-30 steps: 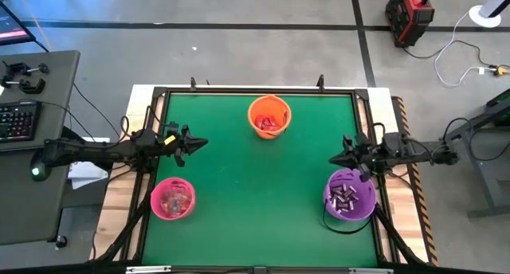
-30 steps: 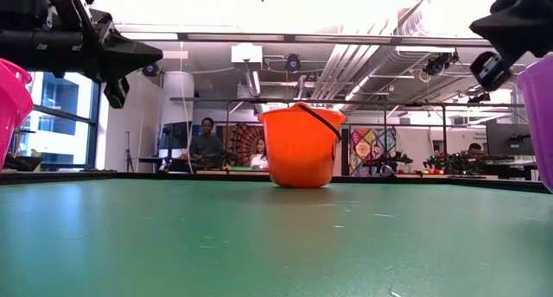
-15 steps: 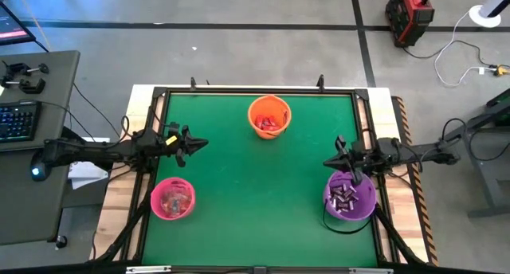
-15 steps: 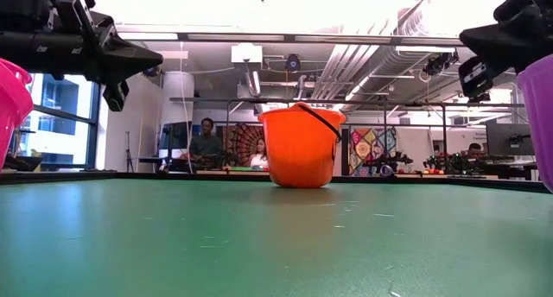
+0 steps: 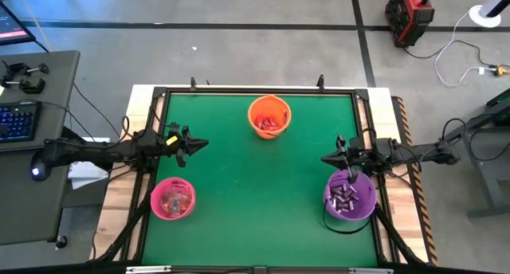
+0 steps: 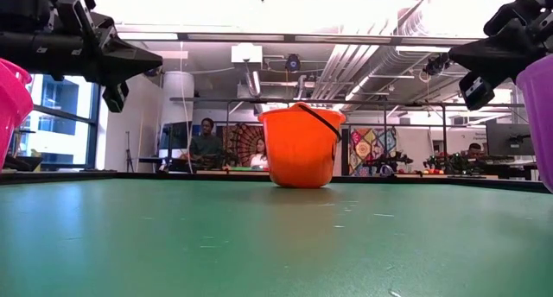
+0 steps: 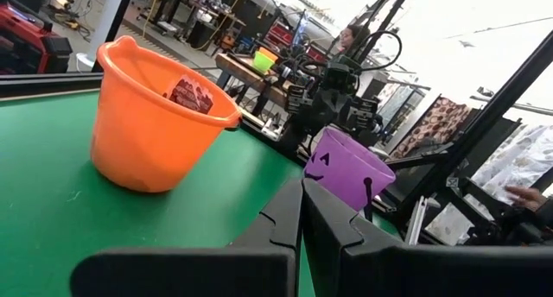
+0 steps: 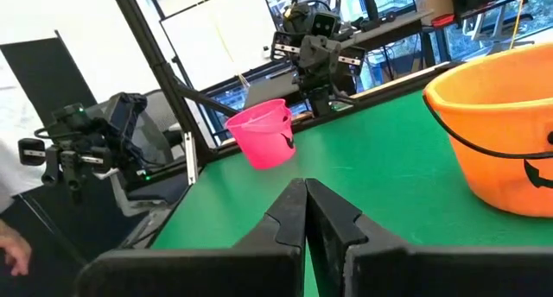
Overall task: Sort candy by brand, put in halloween buckets
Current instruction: Return to Home Position
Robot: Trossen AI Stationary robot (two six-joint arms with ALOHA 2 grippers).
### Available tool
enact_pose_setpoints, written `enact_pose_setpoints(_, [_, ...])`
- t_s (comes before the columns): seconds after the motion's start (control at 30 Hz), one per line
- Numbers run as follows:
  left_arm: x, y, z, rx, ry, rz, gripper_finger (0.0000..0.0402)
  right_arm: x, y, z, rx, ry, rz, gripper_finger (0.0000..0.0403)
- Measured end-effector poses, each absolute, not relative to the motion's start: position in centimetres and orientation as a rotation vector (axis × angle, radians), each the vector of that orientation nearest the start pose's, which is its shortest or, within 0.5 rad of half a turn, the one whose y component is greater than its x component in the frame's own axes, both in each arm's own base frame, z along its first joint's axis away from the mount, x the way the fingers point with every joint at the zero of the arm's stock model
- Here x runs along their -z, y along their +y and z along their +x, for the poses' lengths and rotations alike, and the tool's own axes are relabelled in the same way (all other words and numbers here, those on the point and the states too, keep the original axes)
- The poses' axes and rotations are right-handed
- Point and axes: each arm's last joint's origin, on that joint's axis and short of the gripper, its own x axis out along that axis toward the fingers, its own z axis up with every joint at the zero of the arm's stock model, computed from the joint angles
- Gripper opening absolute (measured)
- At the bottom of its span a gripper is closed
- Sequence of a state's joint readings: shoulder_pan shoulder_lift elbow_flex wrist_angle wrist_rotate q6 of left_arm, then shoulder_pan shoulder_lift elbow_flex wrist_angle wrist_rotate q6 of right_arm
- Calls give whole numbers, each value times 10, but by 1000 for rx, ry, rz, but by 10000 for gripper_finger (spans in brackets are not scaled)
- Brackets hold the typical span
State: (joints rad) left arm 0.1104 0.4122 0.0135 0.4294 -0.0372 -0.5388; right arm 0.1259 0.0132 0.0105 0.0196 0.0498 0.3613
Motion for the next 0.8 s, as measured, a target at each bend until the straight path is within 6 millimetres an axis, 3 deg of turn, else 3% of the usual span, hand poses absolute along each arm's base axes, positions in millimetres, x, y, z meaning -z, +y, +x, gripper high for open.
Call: enact_pose_setpoints(0.8, [-172,15,123,-138,-63,-537,1,-168,11,98,-78,2,359,0])
